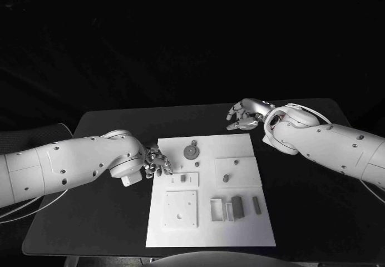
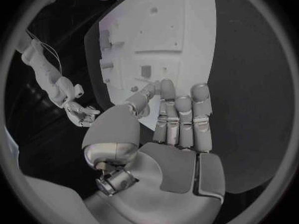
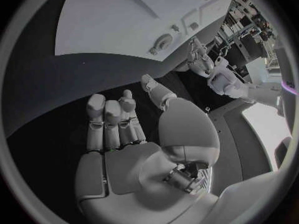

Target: Assemble the parts on the task board

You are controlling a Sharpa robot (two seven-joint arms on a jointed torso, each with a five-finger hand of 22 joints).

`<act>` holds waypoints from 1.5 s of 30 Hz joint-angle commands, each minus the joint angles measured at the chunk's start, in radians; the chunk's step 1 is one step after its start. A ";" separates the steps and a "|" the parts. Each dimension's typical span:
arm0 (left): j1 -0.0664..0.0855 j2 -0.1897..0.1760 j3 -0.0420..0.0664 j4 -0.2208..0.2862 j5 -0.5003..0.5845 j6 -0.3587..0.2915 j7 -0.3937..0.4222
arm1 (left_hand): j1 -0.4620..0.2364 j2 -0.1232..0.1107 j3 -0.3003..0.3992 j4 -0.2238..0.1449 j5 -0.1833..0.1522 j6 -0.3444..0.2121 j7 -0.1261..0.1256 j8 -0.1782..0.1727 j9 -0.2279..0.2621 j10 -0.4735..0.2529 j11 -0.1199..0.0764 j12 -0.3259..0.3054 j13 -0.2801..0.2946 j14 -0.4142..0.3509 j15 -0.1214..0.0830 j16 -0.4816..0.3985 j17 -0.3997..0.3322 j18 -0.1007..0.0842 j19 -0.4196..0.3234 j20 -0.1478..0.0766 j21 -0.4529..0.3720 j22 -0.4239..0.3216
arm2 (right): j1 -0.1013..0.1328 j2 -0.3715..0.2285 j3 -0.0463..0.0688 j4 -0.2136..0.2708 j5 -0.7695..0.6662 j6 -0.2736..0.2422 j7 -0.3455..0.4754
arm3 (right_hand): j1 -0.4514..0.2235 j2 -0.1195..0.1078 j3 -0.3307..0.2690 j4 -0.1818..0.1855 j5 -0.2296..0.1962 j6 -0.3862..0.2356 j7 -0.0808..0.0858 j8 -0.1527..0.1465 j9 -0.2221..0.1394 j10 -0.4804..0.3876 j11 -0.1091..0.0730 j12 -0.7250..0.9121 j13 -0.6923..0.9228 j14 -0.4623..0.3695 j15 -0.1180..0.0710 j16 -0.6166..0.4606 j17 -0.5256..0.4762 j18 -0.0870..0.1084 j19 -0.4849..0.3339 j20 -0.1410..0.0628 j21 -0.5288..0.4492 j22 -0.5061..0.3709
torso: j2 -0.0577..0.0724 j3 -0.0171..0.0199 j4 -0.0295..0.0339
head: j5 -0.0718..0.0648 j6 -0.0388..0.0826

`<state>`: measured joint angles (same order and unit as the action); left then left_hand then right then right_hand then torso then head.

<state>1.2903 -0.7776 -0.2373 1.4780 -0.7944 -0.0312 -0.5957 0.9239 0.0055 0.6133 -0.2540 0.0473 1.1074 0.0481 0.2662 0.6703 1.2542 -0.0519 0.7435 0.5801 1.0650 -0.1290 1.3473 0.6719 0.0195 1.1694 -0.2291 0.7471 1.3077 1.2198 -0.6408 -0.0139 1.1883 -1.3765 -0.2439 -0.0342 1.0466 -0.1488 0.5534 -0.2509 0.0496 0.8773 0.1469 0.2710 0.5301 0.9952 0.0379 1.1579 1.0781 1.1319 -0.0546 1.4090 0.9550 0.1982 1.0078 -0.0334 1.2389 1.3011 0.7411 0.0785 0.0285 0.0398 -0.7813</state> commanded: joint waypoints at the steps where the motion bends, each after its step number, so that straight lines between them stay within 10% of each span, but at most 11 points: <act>1: -0.009 0.001 0.000 0.012 -0.028 -0.016 -0.019 | 0.030 0.017 0.002 -0.003 0.003 0.015 0.007 0.027 0.011 0.006 -0.001 0.008 0.002 0.021 -0.026 0.006 0.002 0.046 0.012 -0.008 0.004 0.013 | 0.000 0.000 0.000 0.001 0.001 0.013 0.002 | -0.005 -0.003 0.000 0.004 -0.001 0.001 0.007 -0.006 -0.001 -0.009 0.004 0.004 -0.001 0.001 -0.010 -0.005 -0.002 0.064 -0.002 -0.006 -0.006 -0.001 | 0.000 0.0009 -0.0012 | 0.002 -0.005; 45: -0.042 0.028 0.000 0.004 -0.098 0.007 -0.034 | 0.010 0.011 -0.012 0.002 0.001 0.023 0.001 0.037 0.014 0.017 -0.007 0.024 0.012 0.029 -0.032 0.026 0.011 0.044 0.023 -0.014 0.017 0.017 | 0.000 -0.005 0.000 0.008 0.002 0.008 0.004 | -0.009 -0.003 0.000 0.011 -0.001 0.001 0.007 -0.006 -0.001 -0.010 0.004 0.005 -0.003 0.000 -0.010 -0.004 -0.002 0.064 -0.002 -0.006 -0.007 -0.001 | 0.000 0.0013 -0.0018 | -0.002 -0.018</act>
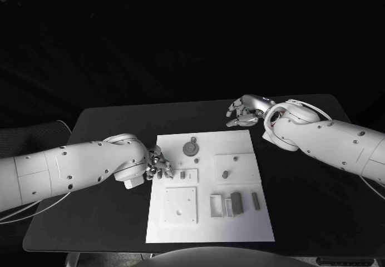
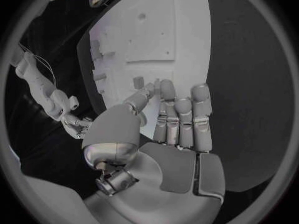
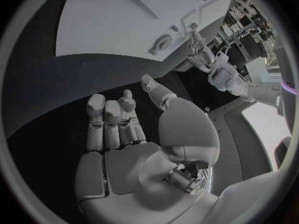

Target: Assemble the parts on the task board

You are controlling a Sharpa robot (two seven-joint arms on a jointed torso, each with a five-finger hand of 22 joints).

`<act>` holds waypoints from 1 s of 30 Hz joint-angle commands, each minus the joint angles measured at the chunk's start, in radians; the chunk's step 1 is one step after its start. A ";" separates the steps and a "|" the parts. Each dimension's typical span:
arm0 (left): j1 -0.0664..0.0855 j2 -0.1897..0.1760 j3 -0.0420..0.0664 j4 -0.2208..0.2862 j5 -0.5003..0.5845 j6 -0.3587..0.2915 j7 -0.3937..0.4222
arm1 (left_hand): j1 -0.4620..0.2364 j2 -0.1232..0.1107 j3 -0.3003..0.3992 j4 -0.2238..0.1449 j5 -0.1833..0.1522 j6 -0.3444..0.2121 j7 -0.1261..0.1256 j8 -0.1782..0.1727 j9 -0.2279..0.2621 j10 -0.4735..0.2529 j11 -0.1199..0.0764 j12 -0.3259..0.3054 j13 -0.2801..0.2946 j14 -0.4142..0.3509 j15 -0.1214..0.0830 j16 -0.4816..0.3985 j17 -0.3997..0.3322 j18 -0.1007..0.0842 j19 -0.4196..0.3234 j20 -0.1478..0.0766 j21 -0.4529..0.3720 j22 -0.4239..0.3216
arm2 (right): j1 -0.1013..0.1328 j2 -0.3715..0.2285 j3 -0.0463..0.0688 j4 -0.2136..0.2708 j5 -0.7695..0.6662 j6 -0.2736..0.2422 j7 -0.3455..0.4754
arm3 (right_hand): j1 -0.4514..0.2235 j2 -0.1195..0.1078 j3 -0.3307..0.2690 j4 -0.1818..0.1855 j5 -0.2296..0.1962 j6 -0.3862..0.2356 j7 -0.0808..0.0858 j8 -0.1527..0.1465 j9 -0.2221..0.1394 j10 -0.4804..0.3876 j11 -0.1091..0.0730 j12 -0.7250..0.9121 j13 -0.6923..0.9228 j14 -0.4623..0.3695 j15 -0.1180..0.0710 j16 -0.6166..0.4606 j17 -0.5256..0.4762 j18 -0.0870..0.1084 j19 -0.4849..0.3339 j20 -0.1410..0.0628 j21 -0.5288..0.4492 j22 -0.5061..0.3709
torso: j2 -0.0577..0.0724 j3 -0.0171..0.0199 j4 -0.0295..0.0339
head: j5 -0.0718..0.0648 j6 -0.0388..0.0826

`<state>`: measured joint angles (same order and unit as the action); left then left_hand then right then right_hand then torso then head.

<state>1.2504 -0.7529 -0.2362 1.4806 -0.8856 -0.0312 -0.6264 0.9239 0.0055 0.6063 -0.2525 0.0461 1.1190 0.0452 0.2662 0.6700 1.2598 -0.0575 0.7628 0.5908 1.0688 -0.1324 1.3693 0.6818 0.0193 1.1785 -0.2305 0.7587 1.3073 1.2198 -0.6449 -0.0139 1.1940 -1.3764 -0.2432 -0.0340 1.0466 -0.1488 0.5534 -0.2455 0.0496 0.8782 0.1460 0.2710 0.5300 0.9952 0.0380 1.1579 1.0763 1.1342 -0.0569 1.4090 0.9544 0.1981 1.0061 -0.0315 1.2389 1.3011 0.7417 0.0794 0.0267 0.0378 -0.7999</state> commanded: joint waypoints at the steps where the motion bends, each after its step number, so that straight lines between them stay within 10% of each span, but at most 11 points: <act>1: -0.003 0.003 -0.001 0.001 -0.011 0.008 -0.003 | 0.009 0.011 -0.005 0.001 0.002 0.011 0.004 0.037 0.015 0.011 -0.002 0.005 0.002 0.025 -0.029 0.004 0.002 0.044 0.014 -0.012 0.006 0.017 | 0.000 -0.001 0.000 0.002 0.001 0.008 0.004 | -0.009 -0.003 0.000 0.005 -0.001 0.000 0.008 -0.006 -0.001 -0.010 0.004 0.005 -0.001 -0.002 -0.007 -0.004 -0.001 0.064 -0.001 -0.008 -0.007 -0.001 | 0.000 0.0004 -0.0001 | 0.000 0.000; 30: -0.003 0.010 -0.001 -0.003 -0.012 0.049 -0.009 | 0.011 0.011 -0.005 -0.002 0.002 0.013 0.002 0.039 0.016 0.012 -0.003 0.010 0.005 0.026 -0.031 0.009 0.004 0.044 0.015 -0.013 0.009 0.018 | 0.000 -0.002 0.000 0.002 0.002 0.017 0.007 | -0.010 -0.004 0.001 0.008 -0.001 -0.001 0.008 -0.007 0.000 -0.011 0.004 0.006 -0.003 -0.003 -0.007 -0.004 -0.001 0.064 -0.001 -0.008 -0.007 -0.001 | 0.000 -0.0002 0.0005 | -0.002 -0.003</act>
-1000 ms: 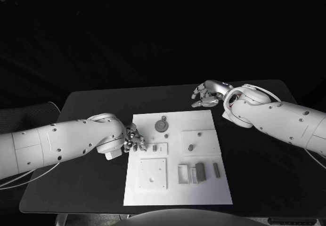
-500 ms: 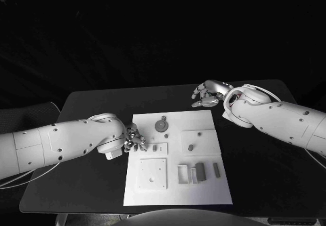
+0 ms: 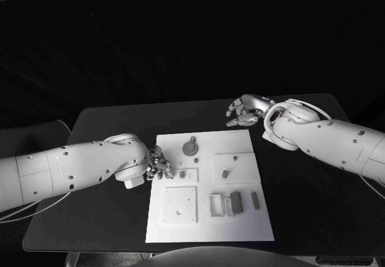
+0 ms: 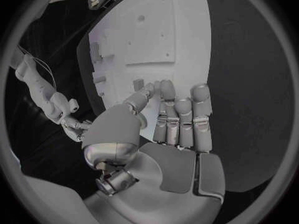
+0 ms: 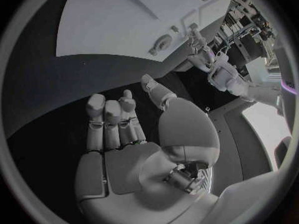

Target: Assemble the parts on the task board

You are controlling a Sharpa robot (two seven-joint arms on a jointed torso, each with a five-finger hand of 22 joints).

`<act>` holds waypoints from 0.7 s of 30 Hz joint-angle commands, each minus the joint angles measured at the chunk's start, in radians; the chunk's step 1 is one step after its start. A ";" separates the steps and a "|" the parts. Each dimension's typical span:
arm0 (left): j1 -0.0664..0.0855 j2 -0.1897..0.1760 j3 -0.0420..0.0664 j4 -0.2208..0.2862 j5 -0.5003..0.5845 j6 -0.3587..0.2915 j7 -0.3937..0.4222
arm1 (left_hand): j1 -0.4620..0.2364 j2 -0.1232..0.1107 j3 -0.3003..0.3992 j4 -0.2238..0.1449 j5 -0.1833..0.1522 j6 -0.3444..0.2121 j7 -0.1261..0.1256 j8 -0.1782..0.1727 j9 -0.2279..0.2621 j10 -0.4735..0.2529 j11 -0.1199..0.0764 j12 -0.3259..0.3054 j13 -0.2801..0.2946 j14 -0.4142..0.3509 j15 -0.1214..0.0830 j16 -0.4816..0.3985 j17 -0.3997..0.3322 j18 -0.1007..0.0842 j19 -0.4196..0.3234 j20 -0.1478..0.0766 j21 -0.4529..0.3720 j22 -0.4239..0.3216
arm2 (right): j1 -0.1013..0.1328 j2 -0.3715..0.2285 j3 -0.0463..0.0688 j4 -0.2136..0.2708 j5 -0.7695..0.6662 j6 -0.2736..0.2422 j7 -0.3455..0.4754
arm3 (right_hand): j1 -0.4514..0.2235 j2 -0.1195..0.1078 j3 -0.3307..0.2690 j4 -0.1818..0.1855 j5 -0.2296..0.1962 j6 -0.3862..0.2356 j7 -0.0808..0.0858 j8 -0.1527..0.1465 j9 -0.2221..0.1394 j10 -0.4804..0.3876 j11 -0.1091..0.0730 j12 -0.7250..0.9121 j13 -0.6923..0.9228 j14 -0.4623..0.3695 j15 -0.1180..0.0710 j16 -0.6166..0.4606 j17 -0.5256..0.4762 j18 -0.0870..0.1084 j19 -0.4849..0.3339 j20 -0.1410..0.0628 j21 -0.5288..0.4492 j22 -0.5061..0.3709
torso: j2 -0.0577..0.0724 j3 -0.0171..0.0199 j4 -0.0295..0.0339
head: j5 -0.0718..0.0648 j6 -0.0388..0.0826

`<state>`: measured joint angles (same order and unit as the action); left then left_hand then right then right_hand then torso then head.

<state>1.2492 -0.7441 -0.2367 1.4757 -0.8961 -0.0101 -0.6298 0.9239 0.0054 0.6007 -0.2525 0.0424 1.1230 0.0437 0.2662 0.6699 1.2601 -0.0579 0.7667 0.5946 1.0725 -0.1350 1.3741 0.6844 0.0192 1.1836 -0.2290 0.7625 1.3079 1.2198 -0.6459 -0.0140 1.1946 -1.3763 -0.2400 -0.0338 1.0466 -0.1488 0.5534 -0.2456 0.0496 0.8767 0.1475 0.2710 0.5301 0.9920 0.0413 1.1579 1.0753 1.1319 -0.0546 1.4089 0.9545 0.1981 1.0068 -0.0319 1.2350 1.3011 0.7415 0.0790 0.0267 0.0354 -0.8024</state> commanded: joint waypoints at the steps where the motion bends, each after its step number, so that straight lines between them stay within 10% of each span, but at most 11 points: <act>1: -0.001 0.002 -0.001 0.002 -0.002 0.028 -0.005 | 0.011 0.011 0.001 -0.002 0.006 0.009 0.004 0.039 0.016 0.011 -0.003 0.006 0.001 0.022 -0.028 0.004 0.001 0.044 0.010 -0.015 0.005 0.017 | 0.000 0.000 0.000 0.002 0.002 0.014 0.007 | -0.010 -0.004 0.001 0.008 -0.001 0.001 0.006 -0.007 0.000 -0.008 0.001 0.006 -0.002 0.000 -0.010 -0.004 -0.001 0.064 -0.002 -0.007 -0.003 -0.001 | 0.000 0.0002 0.0005 | 0.001 -0.001; 21: -0.001 0.005 -0.001 -0.004 0.005 0.027 -0.008 | -0.006 -0.022 -0.012 0.002 0.006 -0.007 0.009 0.032 0.013 0.005 0.001 0.007 0.004 0.018 -0.026 0.005 0.002 0.041 0.005 -0.015 0.005 0.016 | 0.000 -0.001 0.000 0.002 0.002 0.015 0.007 | -0.011 -0.004 0.001 0.010 -0.001 0.001 0.006 -0.007 0.000 -0.008 0.001 0.007 -0.002 -0.001 -0.010 -0.005 -0.001 0.064 -0.002 -0.007 -0.003 -0.001 | 0.000 0.0008 -0.0005 | 0.003 -0.002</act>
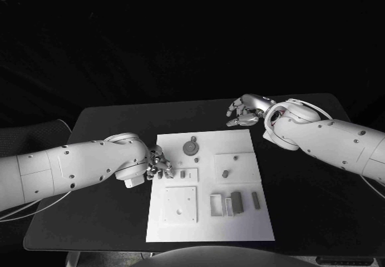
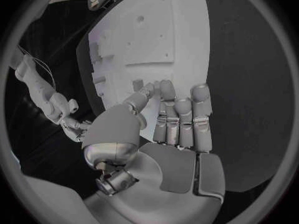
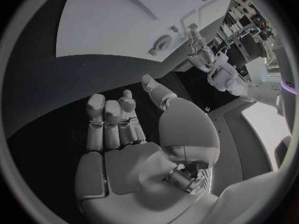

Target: Assemble the parts on the task board

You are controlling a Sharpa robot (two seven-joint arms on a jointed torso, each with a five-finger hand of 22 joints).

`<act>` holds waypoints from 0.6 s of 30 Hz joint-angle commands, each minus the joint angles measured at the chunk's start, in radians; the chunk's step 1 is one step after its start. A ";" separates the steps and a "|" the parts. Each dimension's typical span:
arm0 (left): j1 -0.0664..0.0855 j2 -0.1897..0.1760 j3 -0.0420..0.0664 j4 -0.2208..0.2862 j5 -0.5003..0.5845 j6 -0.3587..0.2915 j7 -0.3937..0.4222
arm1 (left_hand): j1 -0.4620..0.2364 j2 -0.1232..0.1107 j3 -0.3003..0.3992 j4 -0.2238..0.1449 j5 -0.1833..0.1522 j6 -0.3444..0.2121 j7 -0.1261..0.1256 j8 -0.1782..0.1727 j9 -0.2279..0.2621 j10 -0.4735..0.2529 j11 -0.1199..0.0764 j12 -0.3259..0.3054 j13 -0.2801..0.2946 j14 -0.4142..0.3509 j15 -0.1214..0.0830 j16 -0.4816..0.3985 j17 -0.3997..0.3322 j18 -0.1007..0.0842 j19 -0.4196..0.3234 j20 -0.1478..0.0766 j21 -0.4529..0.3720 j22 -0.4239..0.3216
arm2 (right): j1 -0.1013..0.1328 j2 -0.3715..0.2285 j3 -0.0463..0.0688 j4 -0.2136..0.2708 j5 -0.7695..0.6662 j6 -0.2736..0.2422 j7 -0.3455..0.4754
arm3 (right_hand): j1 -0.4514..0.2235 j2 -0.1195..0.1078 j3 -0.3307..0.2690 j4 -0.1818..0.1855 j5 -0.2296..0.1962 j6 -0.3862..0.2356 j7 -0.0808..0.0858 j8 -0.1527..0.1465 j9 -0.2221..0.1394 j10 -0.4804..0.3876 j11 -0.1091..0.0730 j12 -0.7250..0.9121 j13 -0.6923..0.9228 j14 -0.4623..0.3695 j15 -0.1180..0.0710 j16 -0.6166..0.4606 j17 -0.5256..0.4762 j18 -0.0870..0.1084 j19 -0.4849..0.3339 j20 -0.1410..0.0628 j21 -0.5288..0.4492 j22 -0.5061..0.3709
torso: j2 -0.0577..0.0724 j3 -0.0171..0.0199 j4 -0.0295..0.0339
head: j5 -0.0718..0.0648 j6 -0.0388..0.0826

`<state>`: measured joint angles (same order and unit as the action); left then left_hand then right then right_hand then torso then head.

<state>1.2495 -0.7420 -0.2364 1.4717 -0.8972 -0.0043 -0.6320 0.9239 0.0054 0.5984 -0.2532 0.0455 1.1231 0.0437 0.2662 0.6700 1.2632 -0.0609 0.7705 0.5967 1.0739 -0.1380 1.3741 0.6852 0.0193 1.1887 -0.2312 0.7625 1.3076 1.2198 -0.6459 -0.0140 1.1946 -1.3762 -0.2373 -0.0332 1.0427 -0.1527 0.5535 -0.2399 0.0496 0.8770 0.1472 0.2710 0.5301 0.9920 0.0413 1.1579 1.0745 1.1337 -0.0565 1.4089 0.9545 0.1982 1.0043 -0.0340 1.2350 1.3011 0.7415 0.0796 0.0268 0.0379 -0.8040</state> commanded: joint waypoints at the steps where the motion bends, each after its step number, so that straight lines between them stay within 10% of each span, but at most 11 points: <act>1: -0.001 0.003 -0.001 0.000 0.007 0.020 -0.005 | -0.017 -0.035 -0.018 0.007 0.002 -0.014 0.011 0.027 0.011 0.000 0.006 0.004 0.002 0.015 -0.021 0.004 0.001 0.040 -0.001 -0.012 0.005 0.016 | 0.000 -0.001 0.000 0.002 0.002 0.012 0.006 | -0.007 -0.001 0.001 0.004 -0.001 0.000 0.007 -0.007 0.000 -0.008 0.001 0.007 -0.002 -0.003 -0.008 -0.005 -0.001 0.064 0.000 -0.005 -0.003 -0.001 | 0.000 0.0004 -0.0005 | 0.000 0.000; 18: -0.001 0.003 -0.001 -0.004 0.018 0.008 0.007 | -0.165 -0.115 -0.172 0.028 0.003 -0.031 0.014 0.018 0.006 -0.014 0.008 0.006 0.006 0.005 -0.018 0.002 -0.002 0.046 -0.017 -0.018 -0.005 0.010 | 0.000 -0.002 0.000 0.003 0.002 0.011 0.005 | -0.008 -0.002 0.001 0.006 -0.001 -0.001 0.007 -0.008 0.000 -0.009 0.001 0.007 -0.002 -0.003 -0.008 -0.005 -0.001 0.064 0.000 -0.005 -0.004 -0.001 | 0.000 0.0004 -0.0006 | -0.001 -0.001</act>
<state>1.2483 -0.7407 -0.2375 1.4669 -0.8889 -0.0036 -0.6326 0.7664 -0.1091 0.4311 -0.2261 0.0552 1.0964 0.0582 0.2895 0.6769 1.2559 -0.0537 0.7705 0.6019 1.0858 -0.1576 1.3739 0.6840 0.0193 1.1755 -0.2393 0.7626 1.3075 1.2198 -0.6468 -0.0140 1.1955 -1.3760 -0.2368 -0.0332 1.0427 -0.1527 0.5535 -0.2400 0.0496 0.8777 0.1465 0.2668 0.5301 0.9920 0.0413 1.1579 1.0736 1.1298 -0.0600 1.4089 0.9545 0.1981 1.0039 -0.0334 1.2350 1.3011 0.7415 0.0803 0.0260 0.0372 -0.8053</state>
